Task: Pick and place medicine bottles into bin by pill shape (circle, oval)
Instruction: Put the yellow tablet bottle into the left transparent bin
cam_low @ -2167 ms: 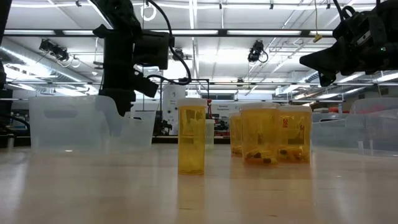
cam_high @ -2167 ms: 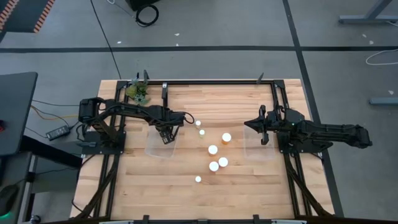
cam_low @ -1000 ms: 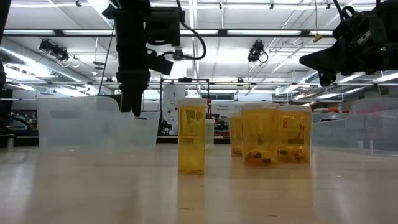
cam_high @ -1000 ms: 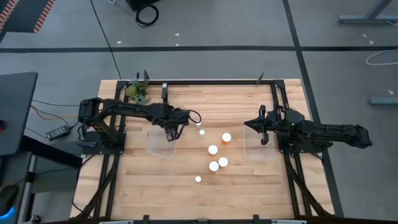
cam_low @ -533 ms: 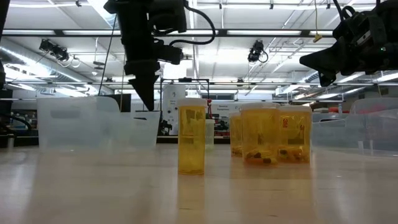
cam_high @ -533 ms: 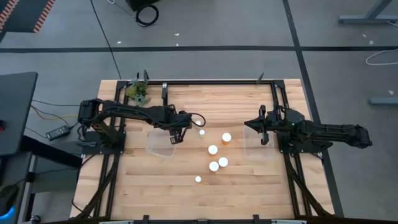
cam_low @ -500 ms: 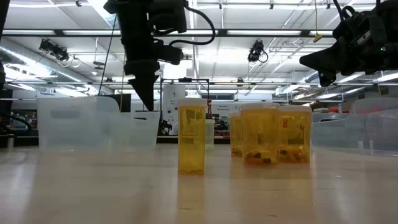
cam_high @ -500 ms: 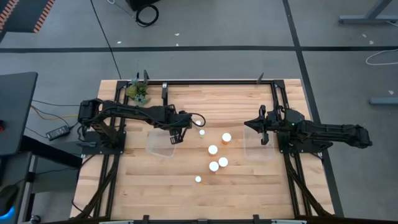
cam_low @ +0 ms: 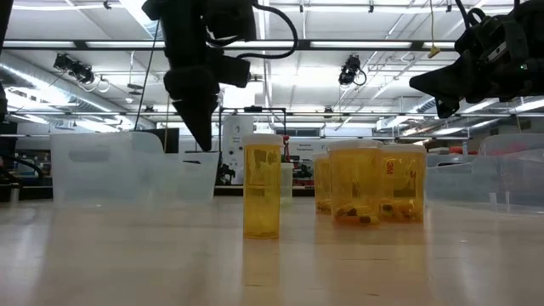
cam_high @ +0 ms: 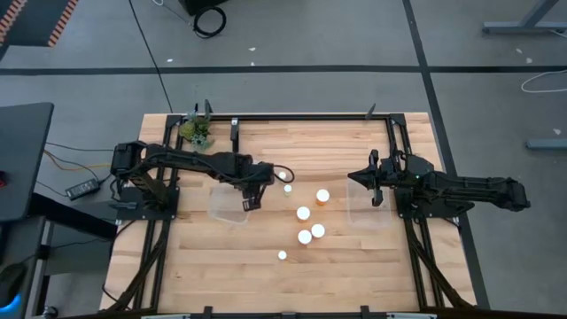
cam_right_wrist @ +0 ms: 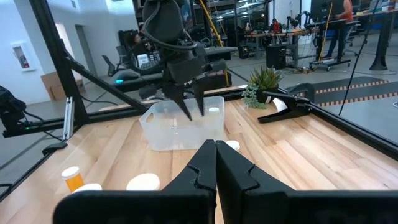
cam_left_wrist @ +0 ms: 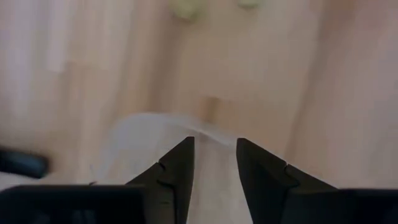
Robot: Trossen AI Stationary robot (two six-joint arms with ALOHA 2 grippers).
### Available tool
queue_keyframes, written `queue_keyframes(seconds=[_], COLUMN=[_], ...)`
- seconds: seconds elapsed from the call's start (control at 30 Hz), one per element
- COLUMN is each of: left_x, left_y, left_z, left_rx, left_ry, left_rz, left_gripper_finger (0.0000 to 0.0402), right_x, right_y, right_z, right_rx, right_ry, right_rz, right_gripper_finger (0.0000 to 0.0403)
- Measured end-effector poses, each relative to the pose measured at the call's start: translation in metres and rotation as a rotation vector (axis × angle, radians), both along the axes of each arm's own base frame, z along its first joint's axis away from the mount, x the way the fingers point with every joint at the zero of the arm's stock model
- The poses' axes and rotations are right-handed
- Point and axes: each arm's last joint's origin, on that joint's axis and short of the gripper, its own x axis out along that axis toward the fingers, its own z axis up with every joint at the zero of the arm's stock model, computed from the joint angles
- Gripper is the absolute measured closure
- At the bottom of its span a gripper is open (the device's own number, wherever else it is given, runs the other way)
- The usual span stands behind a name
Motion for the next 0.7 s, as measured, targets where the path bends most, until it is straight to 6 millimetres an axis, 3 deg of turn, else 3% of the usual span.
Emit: queue_keyframes(seconds=[0.27,0.7], left_x=[0.008,0.035], left_y=[-0.003,0.000], left_z=[0.002,0.015], left_rx=[-0.109,0.003], left_ry=[-0.091,-0.377], left_rz=[-0.043,-0.108], left_gripper_finger=[0.0273,0.0279], right_x=[0.000,0.000], right_y=[0.000,0.000], right_z=[0.000,0.000], right_rx=[0.000,0.000], right_ry=[0.000,0.000], right_rz=[0.000,0.000], right_gripper_finger=[0.0393,0.0393])
